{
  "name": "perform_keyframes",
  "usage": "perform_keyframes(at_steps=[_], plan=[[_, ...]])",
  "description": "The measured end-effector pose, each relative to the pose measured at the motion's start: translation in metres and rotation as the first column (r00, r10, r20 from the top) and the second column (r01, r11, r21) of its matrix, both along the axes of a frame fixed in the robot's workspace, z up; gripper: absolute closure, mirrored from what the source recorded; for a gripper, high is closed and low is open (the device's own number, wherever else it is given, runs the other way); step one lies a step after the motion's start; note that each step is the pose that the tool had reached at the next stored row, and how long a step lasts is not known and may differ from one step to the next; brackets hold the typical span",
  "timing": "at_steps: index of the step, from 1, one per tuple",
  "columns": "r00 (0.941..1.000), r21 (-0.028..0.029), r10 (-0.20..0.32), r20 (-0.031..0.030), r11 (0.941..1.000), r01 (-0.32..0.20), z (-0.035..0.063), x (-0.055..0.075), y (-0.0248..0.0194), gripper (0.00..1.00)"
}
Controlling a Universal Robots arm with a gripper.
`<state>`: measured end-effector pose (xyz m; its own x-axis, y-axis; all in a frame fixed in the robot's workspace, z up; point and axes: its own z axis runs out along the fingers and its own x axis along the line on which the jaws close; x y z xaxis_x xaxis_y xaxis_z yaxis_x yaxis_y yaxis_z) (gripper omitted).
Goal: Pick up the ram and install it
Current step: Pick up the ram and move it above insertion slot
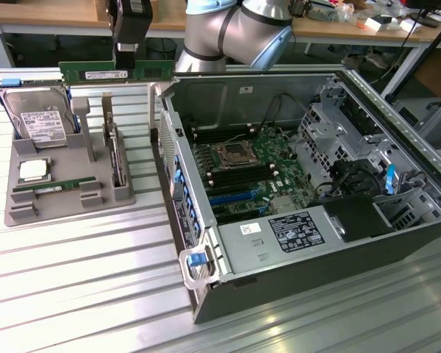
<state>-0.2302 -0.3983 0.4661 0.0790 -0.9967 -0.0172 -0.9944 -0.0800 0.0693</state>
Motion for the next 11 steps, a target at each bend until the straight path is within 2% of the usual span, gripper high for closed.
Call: perform_keyframes(at_steps=[11], plan=[[1.0000,0.0000,0.004,-0.0027,1.0000,-0.004,-0.0004,0.013,0.0000,0.88]])
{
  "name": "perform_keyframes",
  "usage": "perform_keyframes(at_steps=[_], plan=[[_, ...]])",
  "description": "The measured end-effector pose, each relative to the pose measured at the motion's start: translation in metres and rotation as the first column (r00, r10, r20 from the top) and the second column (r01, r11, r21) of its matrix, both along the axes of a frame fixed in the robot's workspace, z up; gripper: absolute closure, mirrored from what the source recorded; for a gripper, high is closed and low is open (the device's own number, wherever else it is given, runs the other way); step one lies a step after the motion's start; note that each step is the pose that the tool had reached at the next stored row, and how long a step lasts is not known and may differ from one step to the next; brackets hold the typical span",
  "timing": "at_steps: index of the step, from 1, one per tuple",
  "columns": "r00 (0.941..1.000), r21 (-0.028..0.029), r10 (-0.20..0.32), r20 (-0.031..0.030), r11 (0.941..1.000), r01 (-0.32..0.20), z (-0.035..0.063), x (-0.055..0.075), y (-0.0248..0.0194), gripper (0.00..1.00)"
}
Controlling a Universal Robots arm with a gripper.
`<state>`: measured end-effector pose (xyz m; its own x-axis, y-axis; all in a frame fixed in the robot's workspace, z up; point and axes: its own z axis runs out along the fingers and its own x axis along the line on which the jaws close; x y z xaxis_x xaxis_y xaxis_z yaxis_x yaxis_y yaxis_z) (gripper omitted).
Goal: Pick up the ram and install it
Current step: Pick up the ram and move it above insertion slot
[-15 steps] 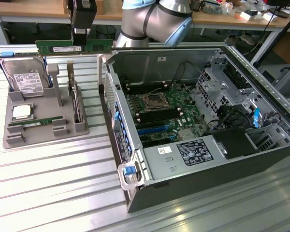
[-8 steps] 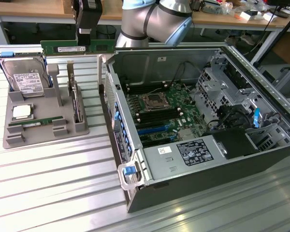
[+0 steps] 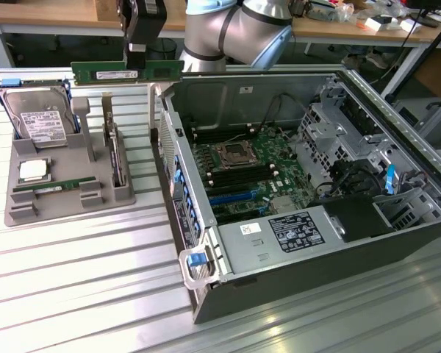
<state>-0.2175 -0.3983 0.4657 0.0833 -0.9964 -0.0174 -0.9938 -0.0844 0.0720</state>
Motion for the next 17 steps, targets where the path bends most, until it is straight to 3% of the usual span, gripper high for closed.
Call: perform_keyframes(at_steps=[17], plan=[[1.0000,0.0000,0.007,-0.0045,1.0000,-0.007,-0.0007,0.020,0.0000,0.88]])
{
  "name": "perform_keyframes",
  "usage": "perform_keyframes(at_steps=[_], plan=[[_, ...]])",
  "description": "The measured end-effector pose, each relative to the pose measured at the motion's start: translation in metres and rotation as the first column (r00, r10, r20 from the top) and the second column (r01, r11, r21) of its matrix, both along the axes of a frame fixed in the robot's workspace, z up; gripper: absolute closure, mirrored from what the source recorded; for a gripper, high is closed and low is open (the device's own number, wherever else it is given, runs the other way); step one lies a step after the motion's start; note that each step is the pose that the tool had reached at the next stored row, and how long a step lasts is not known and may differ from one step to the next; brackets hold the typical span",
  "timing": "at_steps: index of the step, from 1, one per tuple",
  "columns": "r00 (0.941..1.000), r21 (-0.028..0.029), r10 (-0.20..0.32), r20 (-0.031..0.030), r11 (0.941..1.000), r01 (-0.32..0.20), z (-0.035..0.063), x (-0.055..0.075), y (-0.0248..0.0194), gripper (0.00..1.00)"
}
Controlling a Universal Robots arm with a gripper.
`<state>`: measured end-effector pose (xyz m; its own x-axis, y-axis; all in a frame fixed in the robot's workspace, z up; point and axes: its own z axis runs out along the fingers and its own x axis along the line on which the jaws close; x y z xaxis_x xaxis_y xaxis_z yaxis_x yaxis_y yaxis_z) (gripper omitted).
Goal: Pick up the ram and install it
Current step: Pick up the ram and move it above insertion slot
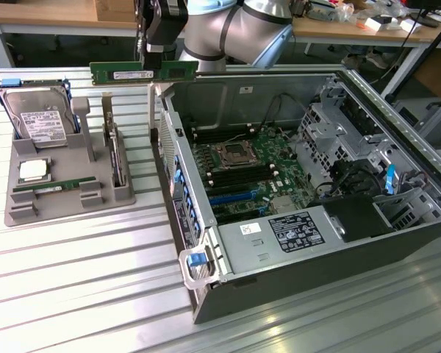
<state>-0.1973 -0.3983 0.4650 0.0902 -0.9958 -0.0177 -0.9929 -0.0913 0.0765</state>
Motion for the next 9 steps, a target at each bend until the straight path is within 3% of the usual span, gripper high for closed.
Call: perform_keyframes(at_steps=[9], plan=[[1.0000,0.0000,0.004,-0.0030,1.0000,-0.004,-0.0006,0.012,0.0000,0.88]])
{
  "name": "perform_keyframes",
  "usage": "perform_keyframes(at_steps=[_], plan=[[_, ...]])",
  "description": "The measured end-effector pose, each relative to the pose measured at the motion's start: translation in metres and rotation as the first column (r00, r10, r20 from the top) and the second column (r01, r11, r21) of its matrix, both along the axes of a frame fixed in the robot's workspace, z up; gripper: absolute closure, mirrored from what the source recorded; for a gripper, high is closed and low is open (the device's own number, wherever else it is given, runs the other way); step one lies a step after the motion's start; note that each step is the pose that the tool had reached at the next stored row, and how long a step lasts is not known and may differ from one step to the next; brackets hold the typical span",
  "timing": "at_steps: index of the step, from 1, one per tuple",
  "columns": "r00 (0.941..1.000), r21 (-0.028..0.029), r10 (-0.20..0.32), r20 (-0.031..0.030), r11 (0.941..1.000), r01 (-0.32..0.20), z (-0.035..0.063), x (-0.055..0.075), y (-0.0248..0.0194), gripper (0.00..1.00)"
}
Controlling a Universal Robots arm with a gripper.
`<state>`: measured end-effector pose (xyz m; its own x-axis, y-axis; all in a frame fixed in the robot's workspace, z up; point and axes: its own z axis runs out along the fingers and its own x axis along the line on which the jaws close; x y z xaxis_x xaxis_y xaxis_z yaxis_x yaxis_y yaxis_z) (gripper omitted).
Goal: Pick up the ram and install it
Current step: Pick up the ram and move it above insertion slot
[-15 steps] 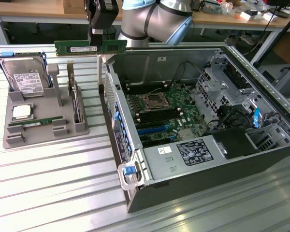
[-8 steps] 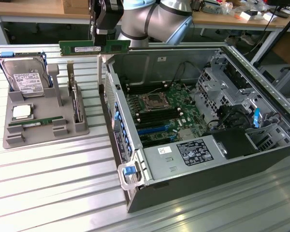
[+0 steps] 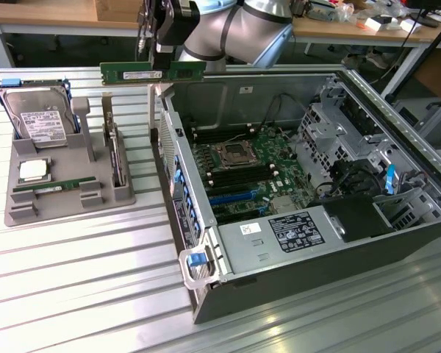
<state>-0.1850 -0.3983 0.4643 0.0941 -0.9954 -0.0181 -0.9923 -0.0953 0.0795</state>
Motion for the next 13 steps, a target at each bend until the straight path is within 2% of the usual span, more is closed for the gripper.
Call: perform_keyframes(at_steps=[7,13], plan=[[1.0000,0.0000,0.004,-0.0049,1.0000,-0.004,-0.0026,0.012,0.0000,0.88],[0.9999,0.0000,0.006,-0.0082,1.0000,-0.006,-0.0056,0.017,0.0000,0.88]])
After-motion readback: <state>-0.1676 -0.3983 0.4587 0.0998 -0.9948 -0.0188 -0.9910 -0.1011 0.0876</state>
